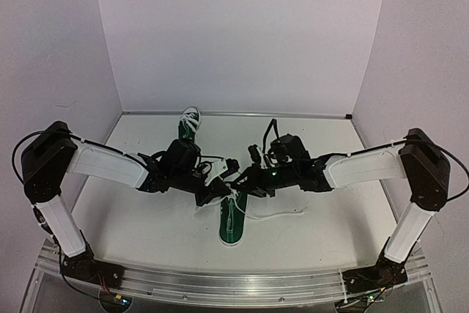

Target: Tie the shoes

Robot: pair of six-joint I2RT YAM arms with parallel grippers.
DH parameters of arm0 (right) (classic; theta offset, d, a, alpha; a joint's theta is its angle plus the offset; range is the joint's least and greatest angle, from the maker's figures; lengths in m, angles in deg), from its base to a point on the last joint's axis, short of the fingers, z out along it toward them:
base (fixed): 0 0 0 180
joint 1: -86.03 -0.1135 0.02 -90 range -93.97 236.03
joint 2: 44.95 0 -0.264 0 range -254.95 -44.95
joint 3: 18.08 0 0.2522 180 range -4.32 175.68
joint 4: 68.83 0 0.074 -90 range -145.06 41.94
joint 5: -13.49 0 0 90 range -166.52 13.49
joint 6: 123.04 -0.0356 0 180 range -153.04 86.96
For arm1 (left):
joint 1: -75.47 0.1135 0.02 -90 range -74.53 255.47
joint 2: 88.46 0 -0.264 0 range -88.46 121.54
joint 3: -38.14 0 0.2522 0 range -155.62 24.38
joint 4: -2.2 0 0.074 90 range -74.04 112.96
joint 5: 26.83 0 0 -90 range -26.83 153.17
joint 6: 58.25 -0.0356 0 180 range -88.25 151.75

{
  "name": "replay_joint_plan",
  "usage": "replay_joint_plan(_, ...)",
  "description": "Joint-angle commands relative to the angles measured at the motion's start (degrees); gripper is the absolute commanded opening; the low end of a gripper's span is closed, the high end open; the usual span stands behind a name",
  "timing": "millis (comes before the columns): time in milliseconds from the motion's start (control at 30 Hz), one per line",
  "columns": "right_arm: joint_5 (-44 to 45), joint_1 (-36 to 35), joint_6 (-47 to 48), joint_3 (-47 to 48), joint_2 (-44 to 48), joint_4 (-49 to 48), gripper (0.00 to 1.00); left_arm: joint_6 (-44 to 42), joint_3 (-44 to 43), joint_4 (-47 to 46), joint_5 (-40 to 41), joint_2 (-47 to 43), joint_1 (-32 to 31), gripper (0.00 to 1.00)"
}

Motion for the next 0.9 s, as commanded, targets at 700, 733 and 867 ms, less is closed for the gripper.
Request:
replay_joint_plan(700,-1.5,0.2,1.0,1.2,-1.1,0.7,0.0,-0.1,-3.3,0.5,1.3,-2.1,-0.2,0.0)
replay_joint_plan(733,-1.4,0.2,1.1,1.2,-0.9,0.7,0.0,-0.3,-3.4,1.0,1.4,-2.4,-0.2,0.03)
replay_joint_plan(867,-0.4,0.2,1.4,0.9,0.1,0.7,0.0,-1.4,-1.9,2.0,2.4,-4.5,-0.2,0.25)
